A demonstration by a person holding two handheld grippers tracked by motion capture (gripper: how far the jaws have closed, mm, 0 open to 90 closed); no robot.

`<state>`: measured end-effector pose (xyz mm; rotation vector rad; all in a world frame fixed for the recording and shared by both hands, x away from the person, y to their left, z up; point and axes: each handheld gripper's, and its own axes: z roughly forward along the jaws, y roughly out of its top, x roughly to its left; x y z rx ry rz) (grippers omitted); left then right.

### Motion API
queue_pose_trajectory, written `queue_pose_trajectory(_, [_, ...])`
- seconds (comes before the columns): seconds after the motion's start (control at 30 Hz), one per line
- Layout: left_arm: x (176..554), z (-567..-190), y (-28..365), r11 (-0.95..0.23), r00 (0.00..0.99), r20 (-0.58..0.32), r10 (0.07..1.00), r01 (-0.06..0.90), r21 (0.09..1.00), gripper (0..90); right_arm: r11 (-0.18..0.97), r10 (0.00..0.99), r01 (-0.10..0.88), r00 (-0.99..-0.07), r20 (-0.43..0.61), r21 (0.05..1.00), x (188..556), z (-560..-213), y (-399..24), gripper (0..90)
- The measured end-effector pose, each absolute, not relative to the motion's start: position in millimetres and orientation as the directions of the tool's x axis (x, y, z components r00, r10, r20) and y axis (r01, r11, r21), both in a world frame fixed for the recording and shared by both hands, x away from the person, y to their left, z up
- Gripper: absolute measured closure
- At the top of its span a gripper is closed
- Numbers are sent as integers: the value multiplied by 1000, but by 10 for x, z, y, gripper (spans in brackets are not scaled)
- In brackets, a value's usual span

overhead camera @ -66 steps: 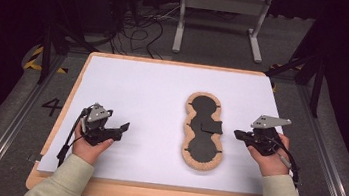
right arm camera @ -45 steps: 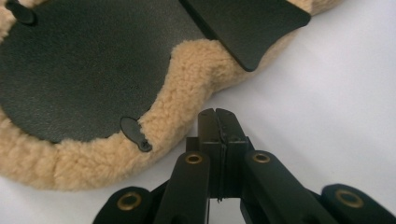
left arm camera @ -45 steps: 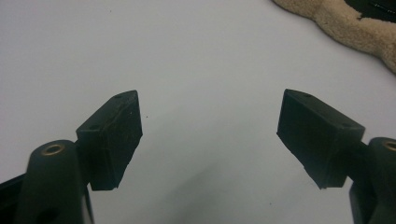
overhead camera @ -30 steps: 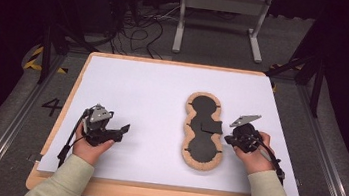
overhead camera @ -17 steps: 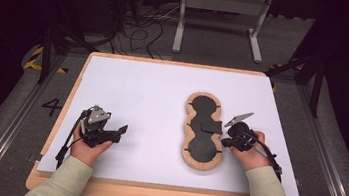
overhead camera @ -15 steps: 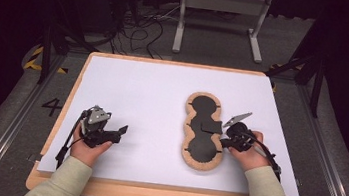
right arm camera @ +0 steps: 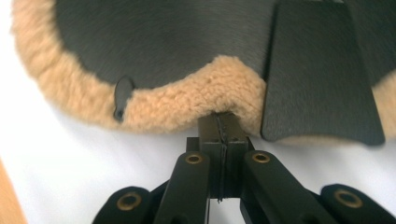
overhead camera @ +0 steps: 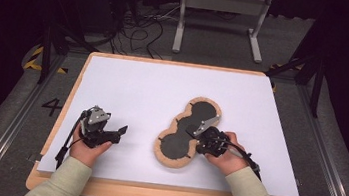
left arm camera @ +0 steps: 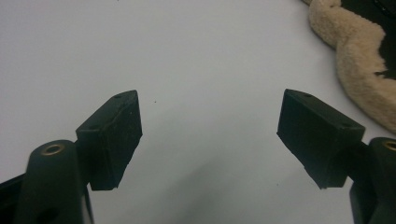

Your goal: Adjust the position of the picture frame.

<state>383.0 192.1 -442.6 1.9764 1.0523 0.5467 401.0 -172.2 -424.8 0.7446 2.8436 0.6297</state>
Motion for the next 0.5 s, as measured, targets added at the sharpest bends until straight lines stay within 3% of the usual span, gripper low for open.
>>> queue_pose_trajectory(0.33, [3794, -4436, 1970, -318, 546, 4, 838, 482, 816, 223, 827, 405, 351, -914, -33, 439, 4007, -4254, -1220, 900])
queue_pose_trajectory(0.5, [3779, -4440, 1997, -311, 539, 3, 842, 482, 819, 223, 827, 392, 345, -920, -16, 445, 4017, -4171, -1234, 900])
